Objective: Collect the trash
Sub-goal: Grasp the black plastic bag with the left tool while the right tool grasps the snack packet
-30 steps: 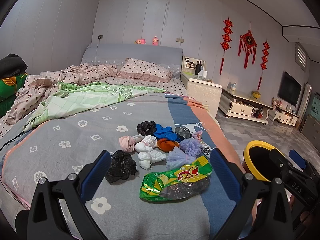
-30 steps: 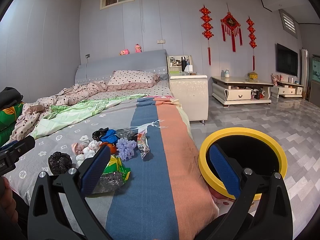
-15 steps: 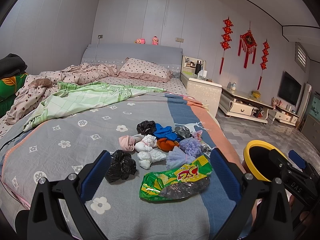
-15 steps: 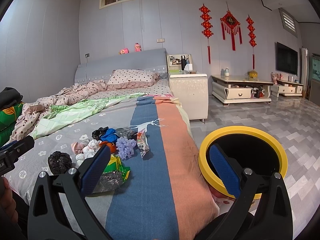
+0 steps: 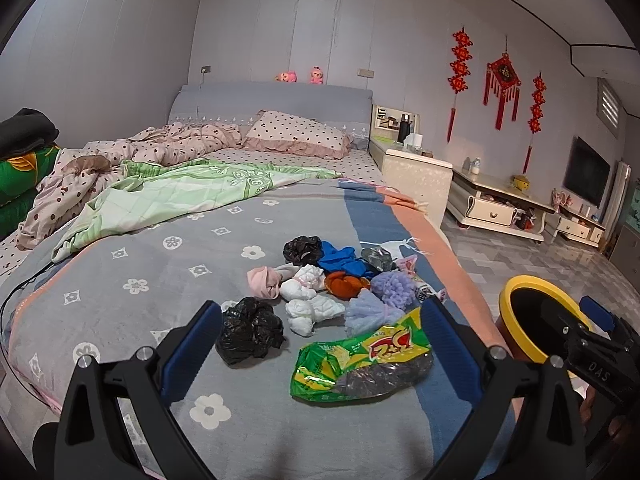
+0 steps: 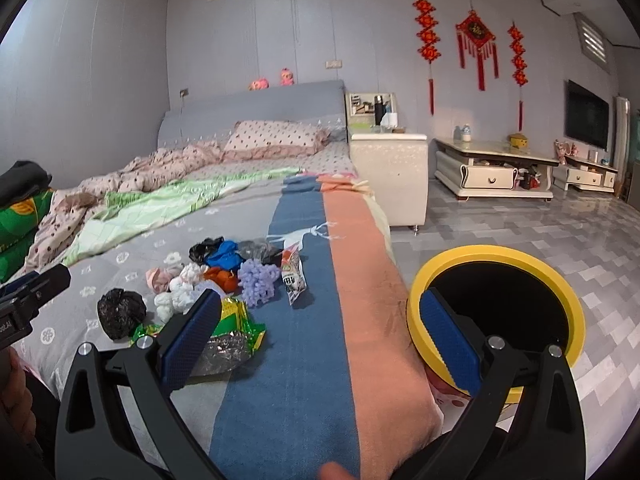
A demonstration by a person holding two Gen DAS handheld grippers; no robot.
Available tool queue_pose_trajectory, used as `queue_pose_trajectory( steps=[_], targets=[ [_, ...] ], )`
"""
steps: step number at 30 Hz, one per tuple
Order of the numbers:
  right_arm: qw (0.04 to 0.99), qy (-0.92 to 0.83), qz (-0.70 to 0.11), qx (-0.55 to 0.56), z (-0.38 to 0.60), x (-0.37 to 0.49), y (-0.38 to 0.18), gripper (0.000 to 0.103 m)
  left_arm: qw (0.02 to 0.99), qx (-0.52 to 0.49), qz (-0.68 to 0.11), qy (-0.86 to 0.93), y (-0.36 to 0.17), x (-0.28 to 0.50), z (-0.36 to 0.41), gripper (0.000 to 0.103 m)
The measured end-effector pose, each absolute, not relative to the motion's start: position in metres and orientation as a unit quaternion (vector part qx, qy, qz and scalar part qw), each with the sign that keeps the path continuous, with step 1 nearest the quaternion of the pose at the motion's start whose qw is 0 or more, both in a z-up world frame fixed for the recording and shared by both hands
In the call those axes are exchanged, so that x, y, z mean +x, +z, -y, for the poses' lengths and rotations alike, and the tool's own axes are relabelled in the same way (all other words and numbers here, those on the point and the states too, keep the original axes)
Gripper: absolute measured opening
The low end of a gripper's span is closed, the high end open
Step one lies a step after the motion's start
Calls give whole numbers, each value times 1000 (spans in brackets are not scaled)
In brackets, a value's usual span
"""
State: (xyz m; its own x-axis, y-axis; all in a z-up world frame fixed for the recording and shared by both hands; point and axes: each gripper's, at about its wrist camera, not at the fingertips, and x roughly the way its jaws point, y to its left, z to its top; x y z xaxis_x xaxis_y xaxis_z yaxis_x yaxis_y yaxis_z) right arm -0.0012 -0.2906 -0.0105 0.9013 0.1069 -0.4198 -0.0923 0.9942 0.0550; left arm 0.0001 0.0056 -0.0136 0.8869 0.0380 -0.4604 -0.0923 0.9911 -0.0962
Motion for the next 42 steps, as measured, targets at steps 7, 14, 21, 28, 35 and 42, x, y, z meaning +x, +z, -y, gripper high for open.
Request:
queue_pose_trajectory(
  steps=[7,14,21,28,35,42],
  targets=[
    [962,104,-254,3,291,24,-4,95,962,-61,-263,35,-13,19,-24,96],
    [945,112,-306,-15,292,74,-9,95,951,-55,-303,3,-25,42,-45,96],
    [924,132,-357,-44,279,129,-21,95,936,-34,-351,9,-40,67,-66,96],
    [895,155,-415,-42,267,208,-38,95,924,-44,-379,30,-52,100,-82,96],
    [869,168,-466,-15,257,269,-62,95,916,-19,-398,31,-69,129,-78,96],
    [856,170,-488,-16,246,290,-87,80,911,-28,-412,24,-89,147,-83,96]
  ],
)
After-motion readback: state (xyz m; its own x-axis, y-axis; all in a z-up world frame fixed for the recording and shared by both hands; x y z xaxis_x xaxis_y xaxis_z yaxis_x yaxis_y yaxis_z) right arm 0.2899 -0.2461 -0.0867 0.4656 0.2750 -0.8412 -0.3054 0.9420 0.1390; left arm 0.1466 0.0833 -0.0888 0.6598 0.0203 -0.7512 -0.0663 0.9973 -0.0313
